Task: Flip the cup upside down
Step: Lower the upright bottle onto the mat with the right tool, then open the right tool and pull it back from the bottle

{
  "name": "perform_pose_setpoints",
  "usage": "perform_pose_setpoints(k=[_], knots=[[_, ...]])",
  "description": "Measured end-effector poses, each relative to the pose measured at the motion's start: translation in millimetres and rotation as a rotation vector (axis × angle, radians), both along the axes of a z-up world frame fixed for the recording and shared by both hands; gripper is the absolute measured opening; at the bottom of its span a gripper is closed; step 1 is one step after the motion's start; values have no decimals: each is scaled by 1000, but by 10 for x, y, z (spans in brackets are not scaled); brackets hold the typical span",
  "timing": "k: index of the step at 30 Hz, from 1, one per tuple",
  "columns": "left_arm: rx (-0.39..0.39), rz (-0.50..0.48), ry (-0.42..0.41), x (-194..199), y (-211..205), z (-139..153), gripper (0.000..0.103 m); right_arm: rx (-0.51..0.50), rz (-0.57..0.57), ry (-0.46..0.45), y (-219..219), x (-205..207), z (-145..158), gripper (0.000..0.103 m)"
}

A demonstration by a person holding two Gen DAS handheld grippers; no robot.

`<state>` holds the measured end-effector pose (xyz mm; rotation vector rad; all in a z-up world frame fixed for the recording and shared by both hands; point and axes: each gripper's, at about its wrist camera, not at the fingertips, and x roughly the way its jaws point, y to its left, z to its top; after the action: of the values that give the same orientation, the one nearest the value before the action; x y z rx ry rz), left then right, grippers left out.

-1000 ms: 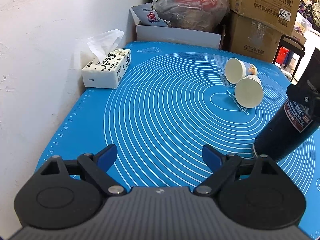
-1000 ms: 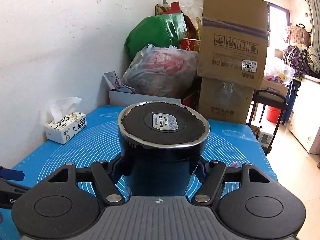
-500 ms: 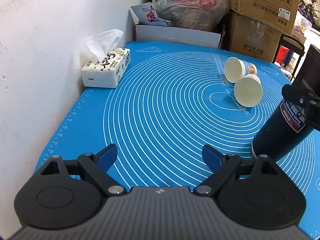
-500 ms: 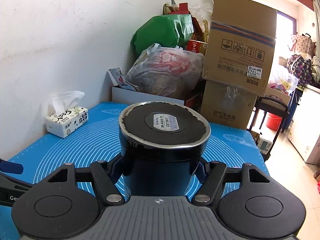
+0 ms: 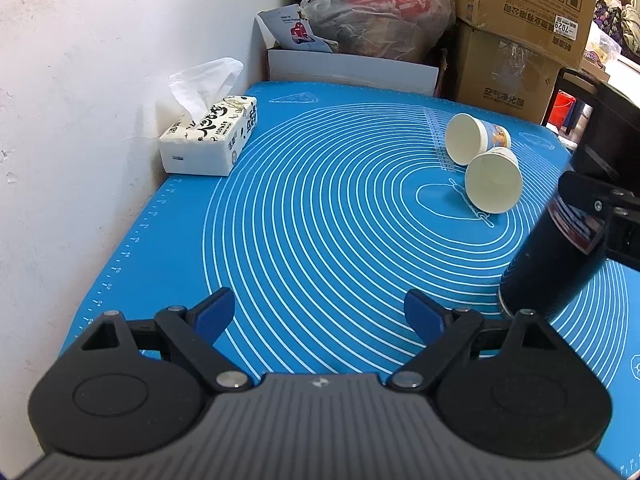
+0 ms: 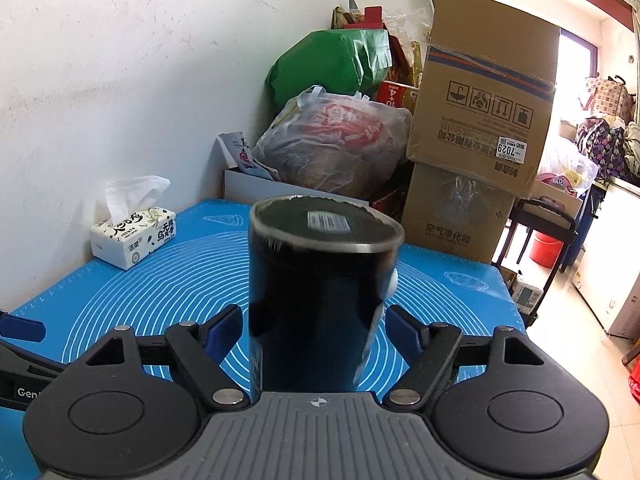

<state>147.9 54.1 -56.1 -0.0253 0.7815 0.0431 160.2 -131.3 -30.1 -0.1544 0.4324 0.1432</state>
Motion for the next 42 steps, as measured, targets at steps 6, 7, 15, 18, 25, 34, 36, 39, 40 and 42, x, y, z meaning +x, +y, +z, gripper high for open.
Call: perform_pose_setpoints(k=[6, 7, 15, 18, 25, 34, 36, 39, 40, 42], knots=[[-3, -3, -4, -13, -1, 25, 91, 7, -6, 5, -23, -12, 2, 81], [-2, -4, -5, -16, -5, 31, 91, 10, -6, 6, -29, -18, 4, 81], [-6, -25, -33, -183, -72, 147, 91, 22, -1, -1, -56, -134, 56, 85], [-1, -40, -48, -285, -118, 210, 91, 32, 0, -10, -84, -235, 94, 86], [4, -86, -80, -636, -301, 366, 91, 74, -8, -12, -241, -651, 198, 88], [-5, -144, -103, -1121, -534, 457, 92, 151, -57, 53, -590, -1309, 202, 88], [-6, -149, -107, -1226, -569, 467, 92, 153, -72, 63, -646, -1435, 184, 88], [3, -159, -117, -1378, -616, 477, 92, 162, -85, 88, -720, -1600, 154, 88], [7, -163, -119, -1418, -628, 477, 92, 165, -88, 95, -743, -1649, 143, 88], [13, -173, -120, -1496, -650, 477, 92, 169, -91, 106, -778, -1741, 120, 88]])
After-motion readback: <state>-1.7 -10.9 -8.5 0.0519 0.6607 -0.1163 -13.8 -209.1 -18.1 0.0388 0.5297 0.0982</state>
